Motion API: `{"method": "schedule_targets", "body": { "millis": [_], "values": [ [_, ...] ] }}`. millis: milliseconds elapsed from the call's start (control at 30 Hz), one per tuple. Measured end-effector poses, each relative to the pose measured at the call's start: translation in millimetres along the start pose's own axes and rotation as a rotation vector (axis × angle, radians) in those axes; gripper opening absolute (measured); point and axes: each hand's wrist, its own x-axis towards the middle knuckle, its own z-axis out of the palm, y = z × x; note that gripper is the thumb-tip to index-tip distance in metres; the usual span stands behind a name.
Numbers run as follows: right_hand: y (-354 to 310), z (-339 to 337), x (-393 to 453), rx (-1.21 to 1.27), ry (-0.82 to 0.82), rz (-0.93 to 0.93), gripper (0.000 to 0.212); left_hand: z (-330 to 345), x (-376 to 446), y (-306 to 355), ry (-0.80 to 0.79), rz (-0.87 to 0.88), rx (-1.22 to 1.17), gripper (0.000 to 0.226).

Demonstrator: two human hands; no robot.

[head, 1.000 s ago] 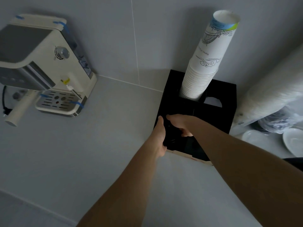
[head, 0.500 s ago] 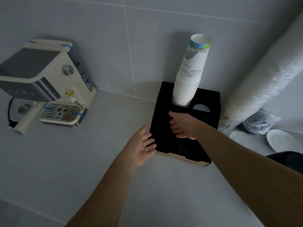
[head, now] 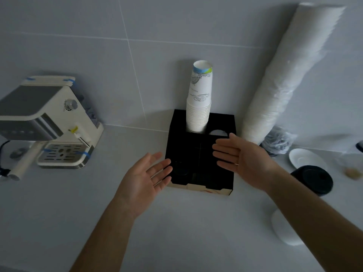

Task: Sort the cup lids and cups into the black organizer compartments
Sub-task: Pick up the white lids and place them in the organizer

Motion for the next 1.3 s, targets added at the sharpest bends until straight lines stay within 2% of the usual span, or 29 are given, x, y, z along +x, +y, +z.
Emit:
{"method": "schedule_targets", "body": {
  "millis": [200,667,900,1033,1167,1233,1300],
  "values": [
    [-2,-47,-52,0.170,0.125,-0.069,0.038,31,-9,-16,-0.069,-0.004,0.101,0.050],
    [20,-170,-132,0.250,0.376,-0.139,0.037,123,-2,-94,-0.202,-0.131,0.268,0.043],
    [54,-227,-143,0.226,0.475,-0.076,0.034,157,16,-149,-0.176,-0.246,0.343,0.031],
    [80,-257,-140,0.131,0.531,-0.010,0.032,177,30,-187,-0.099,-0.270,0.396,0.023],
    [110,-273,-128,0.050,0.523,0.088,0.034,191,43,-230,-0.091,-0.289,0.566,0.018],
    [123,-278,-118,-0.010,0.500,0.142,0.037,195,52,-253,-0.081,-0.282,0.712,0.026],
    [133,-278,-109,-0.057,0.463,0.186,0.041,197,60,-272,-0.050,-0.268,0.870,0.059]
  ]
}}
